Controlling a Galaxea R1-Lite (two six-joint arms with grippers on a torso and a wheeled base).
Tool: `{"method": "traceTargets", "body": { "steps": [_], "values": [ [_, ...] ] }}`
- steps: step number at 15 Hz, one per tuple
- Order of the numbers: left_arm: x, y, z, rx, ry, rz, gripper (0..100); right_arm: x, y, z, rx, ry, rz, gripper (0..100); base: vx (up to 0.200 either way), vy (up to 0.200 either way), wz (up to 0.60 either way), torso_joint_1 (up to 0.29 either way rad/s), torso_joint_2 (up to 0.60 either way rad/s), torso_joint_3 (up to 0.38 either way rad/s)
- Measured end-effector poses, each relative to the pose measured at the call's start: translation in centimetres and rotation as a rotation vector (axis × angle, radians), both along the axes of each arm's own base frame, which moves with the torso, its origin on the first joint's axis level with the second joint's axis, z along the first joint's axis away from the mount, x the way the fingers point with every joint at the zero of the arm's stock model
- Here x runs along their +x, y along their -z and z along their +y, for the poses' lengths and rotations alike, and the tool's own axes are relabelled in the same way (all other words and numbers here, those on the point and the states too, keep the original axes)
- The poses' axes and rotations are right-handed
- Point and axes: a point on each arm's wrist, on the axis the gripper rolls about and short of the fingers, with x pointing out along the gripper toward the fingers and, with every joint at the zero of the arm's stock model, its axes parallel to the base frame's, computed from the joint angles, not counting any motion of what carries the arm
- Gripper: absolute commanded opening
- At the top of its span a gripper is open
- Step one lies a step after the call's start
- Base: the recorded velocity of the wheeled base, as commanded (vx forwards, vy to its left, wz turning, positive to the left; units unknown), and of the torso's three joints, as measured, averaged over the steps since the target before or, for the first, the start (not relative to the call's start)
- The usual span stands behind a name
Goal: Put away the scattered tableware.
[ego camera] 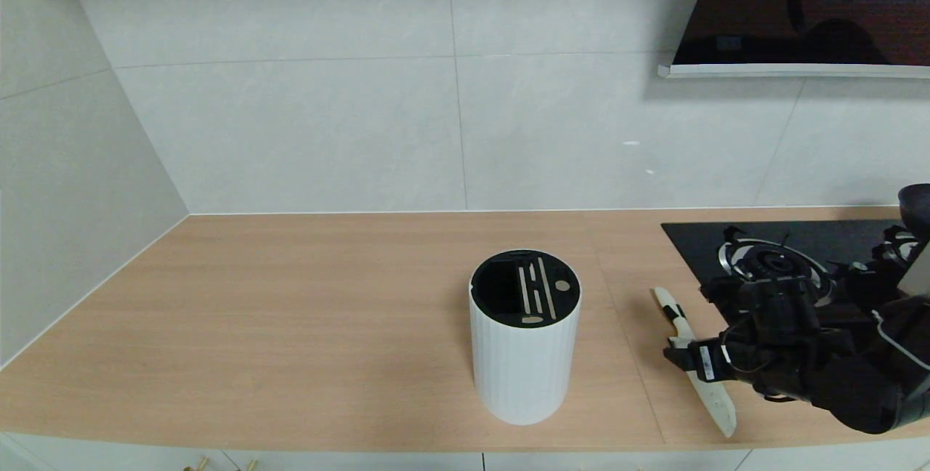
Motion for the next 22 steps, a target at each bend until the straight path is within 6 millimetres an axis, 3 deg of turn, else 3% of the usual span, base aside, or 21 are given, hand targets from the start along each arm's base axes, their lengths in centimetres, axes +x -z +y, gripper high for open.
{"method": "traceTargets", "body": {
  "steps": [8,20,21,22],
  "values": [
    [0.0,0.0,0.0,0.000,0.000,0.000,100,2.8,3.2,0.4,0.016,0.075,-0.029,100,0.000,0.000,0.00,0.000,0.00,0.000],
    [0.0,0.0,0.0,0.000,0.000,0.000,100,3.6,4.2,0.3,0.020,0.096,-0.037,100,0.000,0.000,0.00,0.000,0.00,0.000],
    [0.0,0.0,0.0,0.000,0.000,0.000,100,3.6,4.3,0.3,0.020,0.096,-0.035,0,0.000,0.000,0.00,0.000,0.00,0.000],
    [0.0,0.0,0.0,0.000,0.000,0.000,100,3.6,4.4,0.3,0.019,0.096,-0.034,0,0.000,0.000,0.00,0.000,0.00,0.000]
  ]
}}
